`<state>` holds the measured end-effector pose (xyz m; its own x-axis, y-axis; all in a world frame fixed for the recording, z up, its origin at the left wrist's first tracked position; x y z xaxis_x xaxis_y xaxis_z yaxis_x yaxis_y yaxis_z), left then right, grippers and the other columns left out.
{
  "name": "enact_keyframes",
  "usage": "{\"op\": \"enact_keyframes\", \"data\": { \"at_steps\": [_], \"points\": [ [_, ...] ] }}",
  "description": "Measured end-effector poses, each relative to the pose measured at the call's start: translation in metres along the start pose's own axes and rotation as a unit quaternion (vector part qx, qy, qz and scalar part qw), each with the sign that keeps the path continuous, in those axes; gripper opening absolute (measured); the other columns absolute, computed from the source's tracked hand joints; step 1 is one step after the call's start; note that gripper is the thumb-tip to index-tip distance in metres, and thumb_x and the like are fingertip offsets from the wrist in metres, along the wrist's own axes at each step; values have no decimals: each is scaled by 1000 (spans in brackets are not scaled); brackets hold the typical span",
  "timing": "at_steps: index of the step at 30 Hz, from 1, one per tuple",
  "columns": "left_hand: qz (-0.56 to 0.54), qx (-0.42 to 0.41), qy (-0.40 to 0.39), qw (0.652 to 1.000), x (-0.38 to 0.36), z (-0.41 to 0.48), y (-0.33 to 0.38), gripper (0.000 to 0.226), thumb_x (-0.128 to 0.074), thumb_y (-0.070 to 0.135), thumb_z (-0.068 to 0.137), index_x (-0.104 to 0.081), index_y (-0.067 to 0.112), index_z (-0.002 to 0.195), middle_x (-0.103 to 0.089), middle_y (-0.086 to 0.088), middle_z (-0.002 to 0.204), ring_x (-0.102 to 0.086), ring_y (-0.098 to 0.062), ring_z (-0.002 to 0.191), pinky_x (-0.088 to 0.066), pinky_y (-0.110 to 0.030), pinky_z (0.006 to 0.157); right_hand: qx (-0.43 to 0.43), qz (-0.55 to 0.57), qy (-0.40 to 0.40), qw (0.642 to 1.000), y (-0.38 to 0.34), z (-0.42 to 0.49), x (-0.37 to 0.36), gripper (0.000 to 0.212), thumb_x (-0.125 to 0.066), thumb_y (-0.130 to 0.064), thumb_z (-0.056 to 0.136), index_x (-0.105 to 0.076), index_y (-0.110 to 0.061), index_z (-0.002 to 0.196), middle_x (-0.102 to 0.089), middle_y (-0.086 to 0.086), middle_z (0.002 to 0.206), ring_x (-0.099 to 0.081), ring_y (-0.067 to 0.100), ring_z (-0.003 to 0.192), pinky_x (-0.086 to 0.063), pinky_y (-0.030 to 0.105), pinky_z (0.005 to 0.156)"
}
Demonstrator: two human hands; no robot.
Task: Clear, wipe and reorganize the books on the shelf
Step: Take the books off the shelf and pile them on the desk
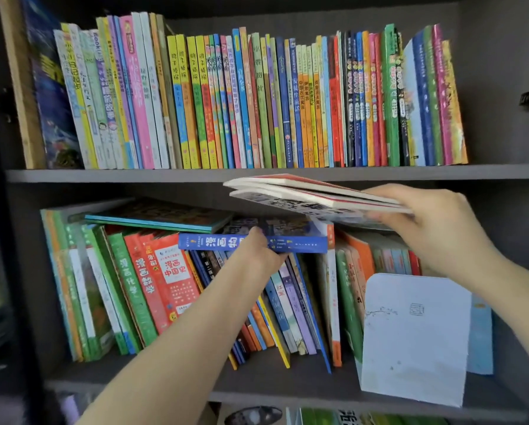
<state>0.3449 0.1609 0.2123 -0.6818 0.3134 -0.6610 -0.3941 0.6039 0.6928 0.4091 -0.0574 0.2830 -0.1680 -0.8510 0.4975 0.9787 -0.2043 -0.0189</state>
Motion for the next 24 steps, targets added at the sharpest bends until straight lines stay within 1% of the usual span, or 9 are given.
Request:
{"op": "enact_keyframes", "data": {
  "at_steps": [4,8,11,13,15,18,20,22,24],
  "points": [
    [17,-41,-17,999,8,-5,-4,25,-47,23,101,-48,4,116,-56,-14,99,-56,-26,73,-52,-43,66,6,29,18,999,1,-6,12,32,-64,-14,88,-66,-20,120,-72,-1,105,-67,23,96,-54,47,80],
    [7,-63,-14,998,24,-41,-5,19,-52,15,98,-50,5,114,-56,-14,112,-57,-26,74,-50,-42,57,46,50,44,997,-1,-8,17,35,-64,-8,86,-66,-16,120,-72,3,105,-68,27,95,-55,48,80],
    [10,-75,-13,997,35,-78,-9,9,-50,11,97,-50,4,103,-56,-15,102,-57,-25,73,-51,-41,60,83,74,80,991,-6,-10,19,41,-64,0,82,-66,-14,120,-72,5,104,-69,28,93,-56,43,80],
    [18,-84,2,996,42,-105,-10,11,-51,9,96,-49,4,86,-56,-13,85,-55,-24,66,-50,-40,59,85,119,103,984,-12,-10,19,39,-60,-9,85,-62,-22,122,-70,-4,100,-68,16,89,-53,27,80],
    [40,-99,23,994,55,-128,-6,20,-54,7,93,-48,4,74,-55,-11,67,-56,-23,55,-52,-39,49,71,194,116,972,-19,-8,15,40,-59,-15,87,-58,-32,123,-64,-24,98,-62,3,91,-45,7,79],
    [85,-122,32,988,82,-161,3,20,-57,6,90,-52,4,71,-57,-9,49,-57,-20,37,-48,-27,33,43,317,120,940,-36,-11,6,51,-67,1,86,-63,-42,113,-57,-47,92,-55,-21,93,-39,-1,81],
    [109,-128,30,985,103,-178,8,6,-58,5,87,-60,1,83,-66,-14,68,-63,-22,50,-54,-31,40,44,358,133,923,-57,-16,5,47,-67,-1,85,-59,-40,111,-60,-39,94,-50,-29,90,-37,-4,80],
    [125,-137,49,981,129,-200,15,10,-59,6,87,-61,2,96,-66,-16,90,-64,-25,67,-57,-35,45,61,386,141,909,-81,-20,6,34,-66,0,84,-59,-19,112,-58,-22,101,-46,-34,88,-35,-7,77],
    [126,-148,66,979,152,-222,21,8,-58,6,87,-62,3,93,-70,-15,86,-68,-25,62,-57,-34,45,61,421,125,896,-102,-22,5,35,-66,3,84,-56,-11,114,-52,-22,107,-45,-36,87,-34,-8,75]
  ]
}}
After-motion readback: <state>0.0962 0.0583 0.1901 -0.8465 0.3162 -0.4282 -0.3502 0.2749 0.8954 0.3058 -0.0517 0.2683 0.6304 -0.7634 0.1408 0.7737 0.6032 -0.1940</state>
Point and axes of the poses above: each hand's wrist, its own z-axis towards the middle knuckle, its own x-axis out of the back of the hand, y = z × x, the point moved 4 cm from there along z, towards the middle knuckle
